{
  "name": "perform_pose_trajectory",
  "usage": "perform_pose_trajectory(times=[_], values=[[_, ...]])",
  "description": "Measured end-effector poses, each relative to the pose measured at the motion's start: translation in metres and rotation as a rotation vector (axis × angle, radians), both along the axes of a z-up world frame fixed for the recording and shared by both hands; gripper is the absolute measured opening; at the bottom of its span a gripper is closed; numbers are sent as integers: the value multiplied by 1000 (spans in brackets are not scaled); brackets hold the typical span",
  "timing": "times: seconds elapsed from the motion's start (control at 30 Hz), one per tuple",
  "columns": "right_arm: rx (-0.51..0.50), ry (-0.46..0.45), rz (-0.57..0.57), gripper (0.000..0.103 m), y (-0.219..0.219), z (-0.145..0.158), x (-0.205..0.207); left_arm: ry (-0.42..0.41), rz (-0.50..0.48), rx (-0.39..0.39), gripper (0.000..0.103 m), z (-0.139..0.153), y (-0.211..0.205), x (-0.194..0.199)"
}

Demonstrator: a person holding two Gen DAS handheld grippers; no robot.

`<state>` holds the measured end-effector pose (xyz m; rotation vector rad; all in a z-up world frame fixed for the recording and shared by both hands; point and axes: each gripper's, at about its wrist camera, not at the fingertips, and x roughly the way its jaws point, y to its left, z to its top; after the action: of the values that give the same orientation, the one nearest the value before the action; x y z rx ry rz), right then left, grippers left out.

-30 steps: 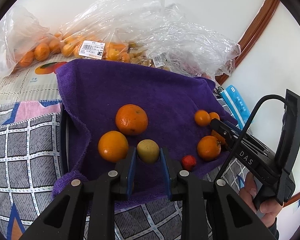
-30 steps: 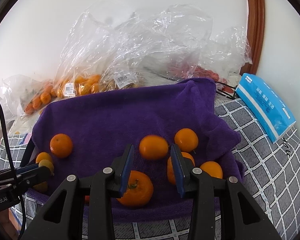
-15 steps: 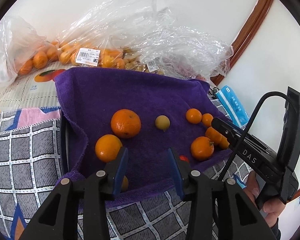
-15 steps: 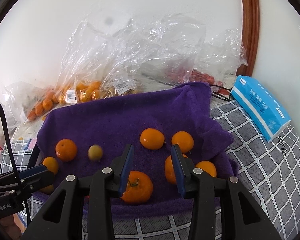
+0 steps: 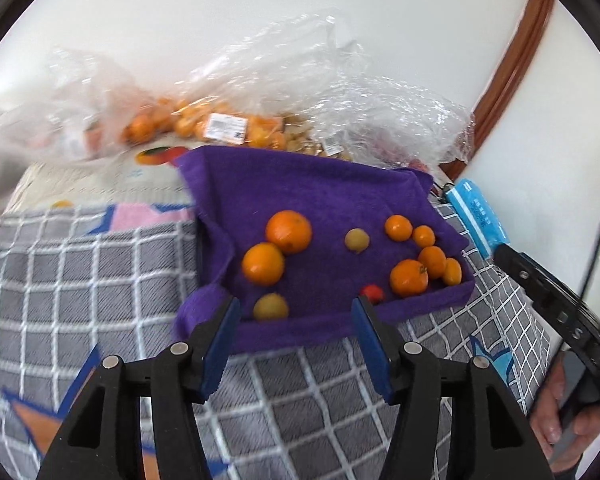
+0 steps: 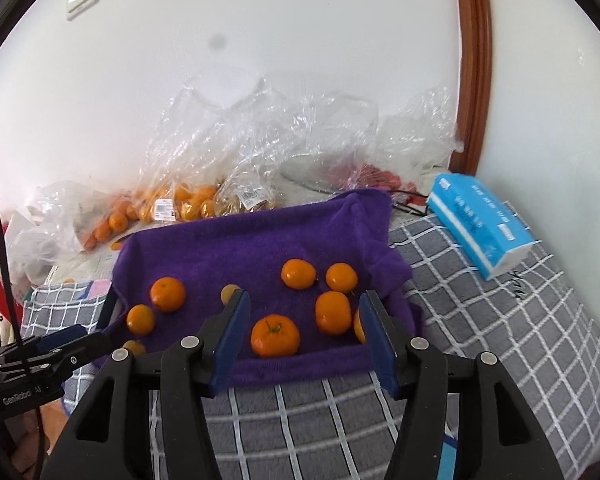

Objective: Organize fruits

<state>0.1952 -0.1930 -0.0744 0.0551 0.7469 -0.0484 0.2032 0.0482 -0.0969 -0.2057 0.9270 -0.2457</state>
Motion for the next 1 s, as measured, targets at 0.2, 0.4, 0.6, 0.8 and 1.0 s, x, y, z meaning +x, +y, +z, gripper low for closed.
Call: perform_pose_trajectory(times=[0.2, 0.4, 0.6, 0.8, 1.0], values=[[25, 28, 11, 64, -5, 16, -37, -20, 63, 66, 64, 16, 3, -37], [55, 63, 18, 64, -16, 24, -66, -79, 92, 101, 73, 40, -9, -72], [15, -2, 27, 80, -18, 45, -98, -142, 108, 153, 79, 60, -26, -104], [-9, -73, 39, 98, -22, 65, -129, -210, 138, 171, 84, 81, -31, -134], [-43, -86, 12, 100, -28, 73, -153, -251, 131, 185, 87, 91, -40, -161]])
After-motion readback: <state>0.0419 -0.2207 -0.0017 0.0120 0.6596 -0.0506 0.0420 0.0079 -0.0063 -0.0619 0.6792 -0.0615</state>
